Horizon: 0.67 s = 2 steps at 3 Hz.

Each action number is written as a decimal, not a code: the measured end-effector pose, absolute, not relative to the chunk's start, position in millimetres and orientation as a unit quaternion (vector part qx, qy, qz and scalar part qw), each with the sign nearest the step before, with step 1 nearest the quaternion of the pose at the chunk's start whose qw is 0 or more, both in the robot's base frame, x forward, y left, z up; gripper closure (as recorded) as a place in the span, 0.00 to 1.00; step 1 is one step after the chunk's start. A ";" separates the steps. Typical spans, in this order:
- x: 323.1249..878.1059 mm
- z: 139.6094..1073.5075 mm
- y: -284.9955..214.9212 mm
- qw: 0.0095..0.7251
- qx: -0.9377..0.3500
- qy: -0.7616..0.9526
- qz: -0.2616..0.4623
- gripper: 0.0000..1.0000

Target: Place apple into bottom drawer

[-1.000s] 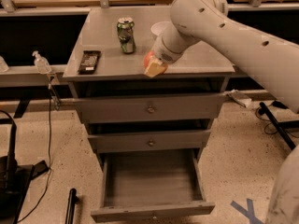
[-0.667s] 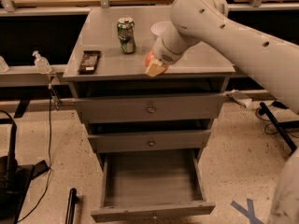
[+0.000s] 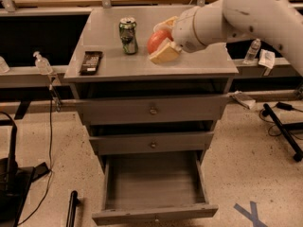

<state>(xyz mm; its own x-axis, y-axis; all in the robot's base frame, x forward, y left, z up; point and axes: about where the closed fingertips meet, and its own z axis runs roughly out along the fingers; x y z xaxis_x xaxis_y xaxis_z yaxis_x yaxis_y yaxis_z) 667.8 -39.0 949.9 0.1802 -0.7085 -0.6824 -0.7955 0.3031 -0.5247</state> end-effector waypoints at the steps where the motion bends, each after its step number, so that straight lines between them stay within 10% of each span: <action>1: 644.3 978.0 -41.0 0.534 -0.583 0.609 0.064 1.00; 2: 653.4 960.9 -52.9 0.539 -0.566 0.620 0.068 1.00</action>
Offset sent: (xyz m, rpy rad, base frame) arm 0.0045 -0.0367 -0.0133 0.1535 -0.0400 -0.0489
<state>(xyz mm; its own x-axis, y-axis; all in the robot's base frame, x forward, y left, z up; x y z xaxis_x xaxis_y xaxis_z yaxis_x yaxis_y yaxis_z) 653.4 -52.9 960.9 0.2218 -0.6290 -0.7451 -0.7751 0.3499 -0.5261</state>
